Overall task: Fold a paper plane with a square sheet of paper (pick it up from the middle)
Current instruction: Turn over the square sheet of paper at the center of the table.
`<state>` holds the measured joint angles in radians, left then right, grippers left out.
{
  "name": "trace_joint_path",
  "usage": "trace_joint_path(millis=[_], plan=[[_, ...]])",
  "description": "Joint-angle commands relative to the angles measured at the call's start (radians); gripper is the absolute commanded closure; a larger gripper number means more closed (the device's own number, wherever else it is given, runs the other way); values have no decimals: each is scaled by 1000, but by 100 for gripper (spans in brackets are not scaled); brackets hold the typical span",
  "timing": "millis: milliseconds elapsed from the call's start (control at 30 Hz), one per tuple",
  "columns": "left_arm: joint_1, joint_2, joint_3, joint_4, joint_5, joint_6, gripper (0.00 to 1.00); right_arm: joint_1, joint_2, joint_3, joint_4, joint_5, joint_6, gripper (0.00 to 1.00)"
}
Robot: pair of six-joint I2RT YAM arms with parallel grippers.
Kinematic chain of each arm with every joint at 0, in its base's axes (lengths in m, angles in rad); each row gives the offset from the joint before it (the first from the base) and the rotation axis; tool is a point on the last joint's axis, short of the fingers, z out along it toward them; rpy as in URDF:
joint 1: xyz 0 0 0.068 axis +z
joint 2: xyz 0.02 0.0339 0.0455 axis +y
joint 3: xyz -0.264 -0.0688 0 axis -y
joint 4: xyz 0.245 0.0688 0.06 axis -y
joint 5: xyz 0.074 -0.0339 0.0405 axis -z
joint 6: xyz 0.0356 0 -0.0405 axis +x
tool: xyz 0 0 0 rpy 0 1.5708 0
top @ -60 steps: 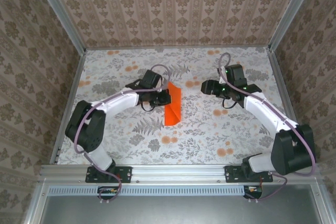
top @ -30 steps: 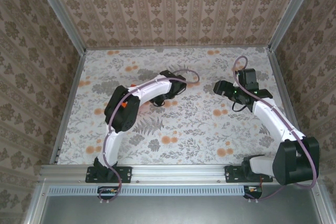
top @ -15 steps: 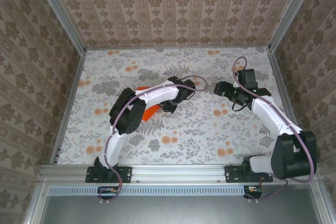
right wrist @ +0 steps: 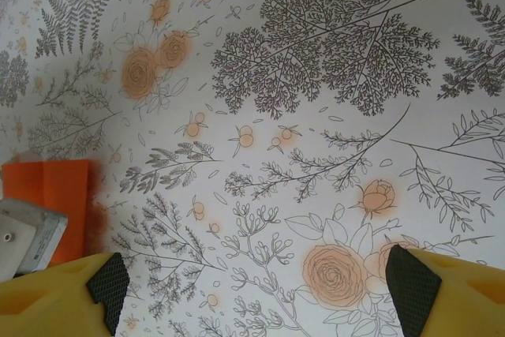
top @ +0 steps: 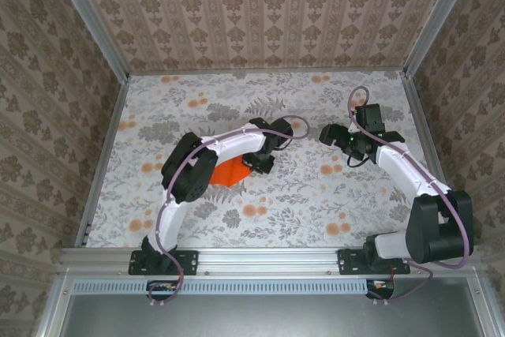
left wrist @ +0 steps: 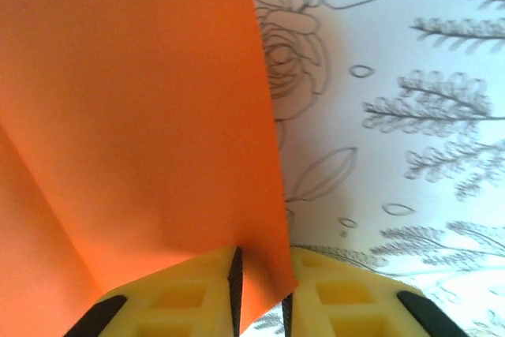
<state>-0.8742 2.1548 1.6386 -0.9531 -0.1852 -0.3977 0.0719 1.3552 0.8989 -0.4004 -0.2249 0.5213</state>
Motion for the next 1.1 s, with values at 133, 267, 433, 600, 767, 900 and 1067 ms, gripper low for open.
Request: trace_joint_path(millis=[133, 267, 433, 600, 767, 900, 1067], plan=[[42, -124, -96, 152, 233, -6, 55, -6, 24, -11, 16, -67, 30, 11], [69, -146, -148, 204, 295, -18, 52, -6, 28, -11, 25, -88, 38, 12], [86, -155, -181, 234, 320, -28, 53, -5, 66, -10, 41, -119, 50, 12], [103, -155, -215, 266, 340, -47, 57, 7, 86, -15, 72, -159, 74, 15], [118, -158, -245, 279, 343, -64, 70, 60, 123, -20, 138, -205, 128, 26], [127, -163, -272, 292, 344, -79, 78, 127, 195, -15, 218, -245, 198, 45], [131, -168, -290, 292, 336, -87, 87, 246, 312, 37, 290, -270, 257, 69]])
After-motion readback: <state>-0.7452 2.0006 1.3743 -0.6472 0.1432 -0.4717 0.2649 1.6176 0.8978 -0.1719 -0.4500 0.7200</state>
